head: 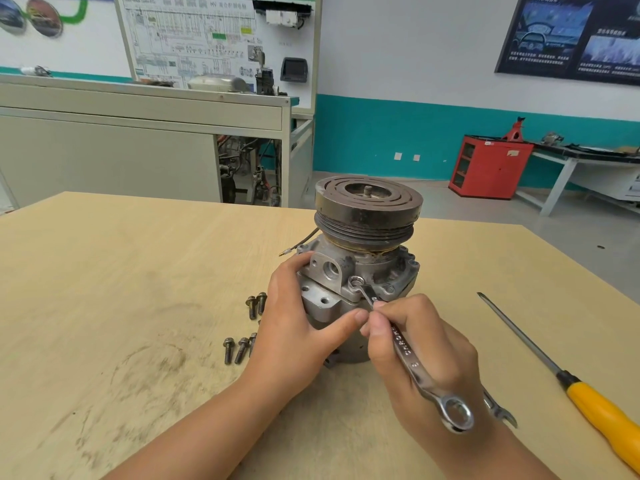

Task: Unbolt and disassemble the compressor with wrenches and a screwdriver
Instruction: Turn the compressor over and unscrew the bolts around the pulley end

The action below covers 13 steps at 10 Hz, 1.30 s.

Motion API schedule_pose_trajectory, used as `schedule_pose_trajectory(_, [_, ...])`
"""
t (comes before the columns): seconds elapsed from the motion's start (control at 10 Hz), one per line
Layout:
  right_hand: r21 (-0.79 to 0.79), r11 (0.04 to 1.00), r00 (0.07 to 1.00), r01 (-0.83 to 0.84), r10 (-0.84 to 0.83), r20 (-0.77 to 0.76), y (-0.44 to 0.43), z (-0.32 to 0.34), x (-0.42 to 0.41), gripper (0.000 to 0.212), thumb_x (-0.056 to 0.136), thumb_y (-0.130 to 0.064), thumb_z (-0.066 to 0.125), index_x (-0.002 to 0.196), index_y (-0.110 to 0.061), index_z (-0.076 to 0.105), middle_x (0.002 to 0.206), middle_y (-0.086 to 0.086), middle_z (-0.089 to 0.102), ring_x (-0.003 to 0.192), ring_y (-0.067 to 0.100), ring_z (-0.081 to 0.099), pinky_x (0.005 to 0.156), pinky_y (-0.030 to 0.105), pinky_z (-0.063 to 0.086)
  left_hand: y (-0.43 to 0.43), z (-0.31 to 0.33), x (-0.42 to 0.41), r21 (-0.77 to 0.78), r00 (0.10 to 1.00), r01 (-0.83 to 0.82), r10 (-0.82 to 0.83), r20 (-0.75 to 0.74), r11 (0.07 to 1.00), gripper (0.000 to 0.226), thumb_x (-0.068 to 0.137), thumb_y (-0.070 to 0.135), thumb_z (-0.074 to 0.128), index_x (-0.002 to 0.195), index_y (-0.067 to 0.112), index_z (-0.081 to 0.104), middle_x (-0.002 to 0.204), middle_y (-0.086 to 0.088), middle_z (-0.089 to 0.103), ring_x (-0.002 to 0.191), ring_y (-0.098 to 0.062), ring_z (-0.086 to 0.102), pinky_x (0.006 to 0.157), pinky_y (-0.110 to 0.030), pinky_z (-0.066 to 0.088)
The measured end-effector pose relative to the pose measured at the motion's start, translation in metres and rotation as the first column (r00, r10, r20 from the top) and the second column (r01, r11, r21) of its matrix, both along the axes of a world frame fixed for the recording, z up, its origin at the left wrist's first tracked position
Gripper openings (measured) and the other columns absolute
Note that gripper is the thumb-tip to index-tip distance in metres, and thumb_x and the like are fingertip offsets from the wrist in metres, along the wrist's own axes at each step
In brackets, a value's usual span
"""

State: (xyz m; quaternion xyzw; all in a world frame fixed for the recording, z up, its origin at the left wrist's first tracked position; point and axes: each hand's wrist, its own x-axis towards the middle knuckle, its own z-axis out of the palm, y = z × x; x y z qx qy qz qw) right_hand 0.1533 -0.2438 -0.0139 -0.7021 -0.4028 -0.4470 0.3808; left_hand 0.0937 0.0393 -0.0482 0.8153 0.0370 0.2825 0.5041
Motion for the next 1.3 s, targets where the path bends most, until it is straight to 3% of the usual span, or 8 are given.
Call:
schedule_pose_trajectory(0.1, [-0.133,0.991,1.000,0.002,-0.001,0.007,0.120,-0.011,-0.037,0.038,0.096,-0.017,0.043,0.070,0.004,0.060,0.058,0.007,0.058,0.046,0.020,0.054,0.045,0.029,0.045,0.000,0.000,0.001,-0.001,1.000,0.001,-0.001,0.007,1.000,0.079,0.061,0.051,0.073,0.128,0.037,0.032,0.129,0.012,0.046,0.121,-0.005,0.045,0.101,-0.032,0.041])
schedule_pose_trajectory(0.3, [-0.186,0.980,0.995,0.071,-0.057,0.076,0.140,0.000,-0.053,0.029,0.087,-0.010,0.049,0.060,0.001,0.057,0.052,0.007,0.051,0.042,0.023,0.048,0.037,0.032,0.042,0.001,-0.001,0.001,-0.018,1.000,0.002,-0.001,0.017,1.000,0.078,0.060,0.051,0.071,0.127,0.039,0.034,0.127,0.014,0.046,0.118,0.000,0.045,0.098,-0.023,0.041])
schedule_pose_trajectory(0.5, [0.074,0.974,0.913,-0.216,0.228,-0.338,0.136,-0.003,-0.049,0.021,0.092,-0.025,0.043,0.076,-0.015,0.050,0.056,0.000,0.053,0.048,0.013,0.053,0.044,0.033,0.042,0.002,-0.003,0.002,0.018,1.000,-0.008,0.008,0.017,1.000,0.078,0.066,0.050,0.078,0.128,0.040,0.031,0.130,0.014,0.045,0.121,-0.003,0.045,0.100,-0.027,0.041])
schedule_pose_trajectory(0.7, [0.439,0.841,0.632,-0.317,0.532,-0.563,0.133,0.002,-0.039,0.014,0.087,-0.020,0.048,0.076,-0.012,0.051,0.057,0.009,0.060,0.049,0.014,0.055,0.051,0.019,0.045,0.001,-0.001,0.002,0.011,1.000,-0.001,0.001,0.010,1.000,0.071,0.054,0.068,0.065,0.112,0.059,0.025,0.129,0.016,0.044,0.121,-0.001,0.044,0.098,-0.022,0.039])
schedule_pose_trajectory(0.9, [0.764,0.619,0.218,-0.182,0.783,-0.582,0.130,0.008,-0.026,0.012,0.094,-0.011,0.045,0.082,-0.008,0.047,0.049,0.005,0.051,0.044,0.014,0.045,0.042,0.020,0.038,0.002,-0.001,0.002,0.015,1.000,0.001,-0.001,0.013,1.000,0.072,0.052,0.072,0.064,0.112,0.059,0.025,0.130,0.016,0.043,0.121,-0.002,0.044,0.100,-0.027,0.041])
schedule_pose_trajectory(1.1, [0.837,0.536,0.190,-0.115,0.838,-0.511,0.132,0.004,-0.022,0.020,0.079,-0.026,0.050,0.086,-0.008,0.050,0.059,0.005,0.062,0.051,0.012,0.059,0.049,0.020,0.049,0.002,-0.001,0.001,0.018,1.000,0.001,-0.001,0.017,1.000,0.072,0.054,0.069,0.066,0.112,0.060,0.024,0.131,0.017,0.043,0.122,-0.001,0.043,0.100,-0.028,0.041])
schedule_pose_trajectory(1.2, [0.852,0.505,0.262,-0.139,0.848,-0.460,0.131,0.004,-0.022,0.022,0.081,-0.028,0.049,0.086,-0.006,0.050,0.060,0.006,0.064,0.053,0.014,0.061,0.050,0.021,0.050,0.002,-0.001,0.001,0.018,1.000,0.002,-0.002,0.014,1.000,0.075,0.054,0.070,0.065,0.115,0.059,0.023,0.132,0.017,0.042,0.123,-0.001,0.043,0.100,-0.026,0.040])
schedule_pose_trajectory(1.3, [0.755,0.614,0.514,-0.230,0.736,-0.442,0.130,0.006,-0.027,0.027,0.087,-0.034,0.048,0.086,-0.008,0.055,0.065,0.007,0.069,0.057,0.018,0.066,0.054,0.022,0.053,0.002,-0.001,0.001,0.001,1.000,0.008,-0.008,0.016,1.000,0.078,0.054,0.068,0.066,0.119,0.054,0.025,0.133,0.017,0.042,0.124,-0.001,0.042,0.102,-0.031,0.041])
